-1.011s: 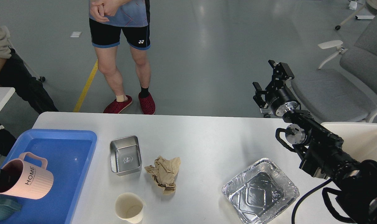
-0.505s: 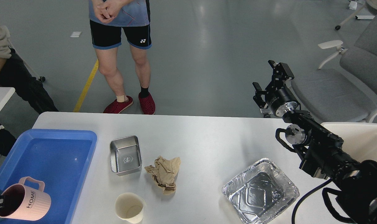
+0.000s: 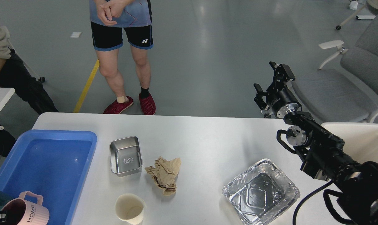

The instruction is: Tidy desktop

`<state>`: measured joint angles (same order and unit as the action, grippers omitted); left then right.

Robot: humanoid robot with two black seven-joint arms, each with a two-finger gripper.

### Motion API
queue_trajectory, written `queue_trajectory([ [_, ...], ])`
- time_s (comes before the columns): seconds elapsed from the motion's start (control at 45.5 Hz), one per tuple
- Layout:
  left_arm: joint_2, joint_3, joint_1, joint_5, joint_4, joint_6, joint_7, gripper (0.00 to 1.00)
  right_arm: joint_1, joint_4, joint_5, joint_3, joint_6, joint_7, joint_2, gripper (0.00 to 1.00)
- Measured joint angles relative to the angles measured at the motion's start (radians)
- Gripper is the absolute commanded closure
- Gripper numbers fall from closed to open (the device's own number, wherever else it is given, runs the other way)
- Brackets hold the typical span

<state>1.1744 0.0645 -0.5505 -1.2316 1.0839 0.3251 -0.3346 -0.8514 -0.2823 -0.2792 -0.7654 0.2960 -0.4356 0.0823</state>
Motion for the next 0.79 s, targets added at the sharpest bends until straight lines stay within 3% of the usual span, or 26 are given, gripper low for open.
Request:
queue_trajectory([
  [0.088, -0.006, 0.000, 0.002, 0.000, -0.012, -0.001, 0.000, 0.82, 0.000, 0.000, 0.000, 0.000, 0.000, 0.000, 0.000, 0.00],
  [0.154, -0.008, -0.001, 0.002, 0.001, -0.016, -0.001, 0.000, 0.65, 0.001, -0.001, -0.001, 0.000, 0.000, 0.000, 0.000, 0.00],
  [0.22, -0.008, -0.002, 0.002, 0.004, -0.019, -0.001, 0.000, 0.41, 0.002, -0.001, -0.001, 0.000, 0.000, 0.000, -0.001, 0.00],
  [0.33, -0.009, -0.004, 0.000, 0.015, -0.019, -0.001, -0.006, 0.19, 0.002, -0.001, -0.001, 0.000, 0.000, 0.000, -0.001, 0.00],
  [0.791, -0.006, -0.022, -0.038, 0.025, -0.002, 0.021, -0.030, 0.15, -0.001, -0.001, -0.003, 0.000, 0.000, 0.000, -0.002, 0.00],
])
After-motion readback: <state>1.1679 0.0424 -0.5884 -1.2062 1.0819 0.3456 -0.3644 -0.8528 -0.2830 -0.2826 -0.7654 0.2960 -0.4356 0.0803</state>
